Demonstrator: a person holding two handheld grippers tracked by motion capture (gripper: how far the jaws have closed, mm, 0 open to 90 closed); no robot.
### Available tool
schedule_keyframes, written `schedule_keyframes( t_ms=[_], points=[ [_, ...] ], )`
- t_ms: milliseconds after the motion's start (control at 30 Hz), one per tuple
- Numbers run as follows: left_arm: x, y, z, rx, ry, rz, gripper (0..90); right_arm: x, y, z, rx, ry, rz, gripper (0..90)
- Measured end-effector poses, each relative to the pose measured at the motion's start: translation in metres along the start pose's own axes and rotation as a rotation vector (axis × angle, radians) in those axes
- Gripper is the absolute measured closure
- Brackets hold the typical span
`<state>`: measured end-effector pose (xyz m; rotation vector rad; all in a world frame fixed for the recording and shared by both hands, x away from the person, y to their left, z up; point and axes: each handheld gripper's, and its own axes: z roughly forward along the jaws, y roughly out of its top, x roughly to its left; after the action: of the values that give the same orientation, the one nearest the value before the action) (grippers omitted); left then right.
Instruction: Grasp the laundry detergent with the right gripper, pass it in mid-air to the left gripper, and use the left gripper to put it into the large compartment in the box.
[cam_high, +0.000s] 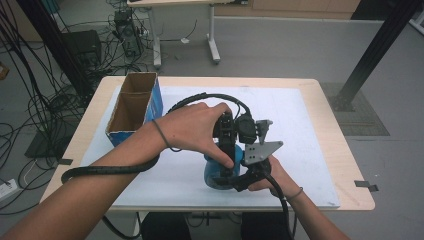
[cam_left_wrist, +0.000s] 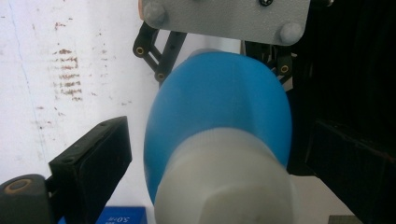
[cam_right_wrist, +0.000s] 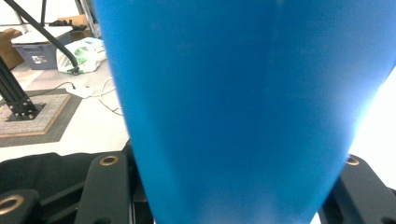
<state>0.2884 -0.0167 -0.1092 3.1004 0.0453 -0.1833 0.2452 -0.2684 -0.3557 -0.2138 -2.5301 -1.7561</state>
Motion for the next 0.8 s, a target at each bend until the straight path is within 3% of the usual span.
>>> schedule_keyframes(
  t_ms=[467,800],
  points=[
    [-0.0011,0.0025,0.0057,0.005,-0.003,0.008,11.5,0.0,0.0,0.0002,-0.003,-0.001,-0.005,42.5],
    [-0.0006,-0.001,0.0032,-0.008,-0.004,0.016,24.8,0.0,0.0007,0.0005,-0.001,0.0,-0.005,42.5]
  ],
)
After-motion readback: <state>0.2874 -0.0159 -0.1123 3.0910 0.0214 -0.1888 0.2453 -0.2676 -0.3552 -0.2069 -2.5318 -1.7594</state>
